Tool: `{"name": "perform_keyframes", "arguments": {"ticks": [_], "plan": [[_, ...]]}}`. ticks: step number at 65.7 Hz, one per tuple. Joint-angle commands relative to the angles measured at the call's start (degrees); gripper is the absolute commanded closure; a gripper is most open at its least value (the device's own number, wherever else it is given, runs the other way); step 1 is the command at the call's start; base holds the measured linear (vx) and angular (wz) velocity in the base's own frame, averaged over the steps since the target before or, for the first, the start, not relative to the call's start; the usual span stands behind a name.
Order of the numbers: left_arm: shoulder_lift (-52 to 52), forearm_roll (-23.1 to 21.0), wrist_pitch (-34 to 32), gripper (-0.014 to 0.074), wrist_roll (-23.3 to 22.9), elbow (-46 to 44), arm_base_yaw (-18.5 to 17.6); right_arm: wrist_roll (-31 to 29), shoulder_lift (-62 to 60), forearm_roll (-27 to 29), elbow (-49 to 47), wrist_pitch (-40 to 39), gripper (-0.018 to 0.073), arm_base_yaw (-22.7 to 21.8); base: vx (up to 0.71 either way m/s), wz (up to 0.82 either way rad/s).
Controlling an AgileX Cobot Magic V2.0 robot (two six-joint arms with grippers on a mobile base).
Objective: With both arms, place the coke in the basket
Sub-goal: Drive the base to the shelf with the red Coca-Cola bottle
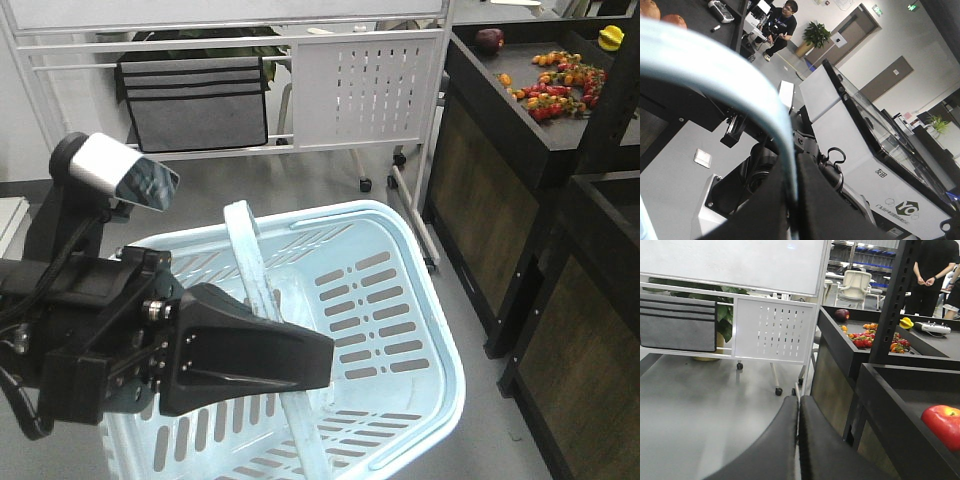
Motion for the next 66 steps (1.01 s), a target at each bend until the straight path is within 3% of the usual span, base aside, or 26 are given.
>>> {"name": "perform_keyframes", "arguments": {"ticks": [1, 66], "plan": [[-1.5, -5.3, -5.4, 0.0603, 0.2, -1.6, -0.2, -0.2, -0.7, -0.6, 0.4, -4.0, 0.0564, -0.3, 0.19, -0.09], [-1.5, -5.3, -5.3, 0.0603, 0.2, -1.6, -0.2, -0.2, -0.7, -0.6, 0.4, -4.0, 0.0564, -0.3, 0.25, 0.07]]}}
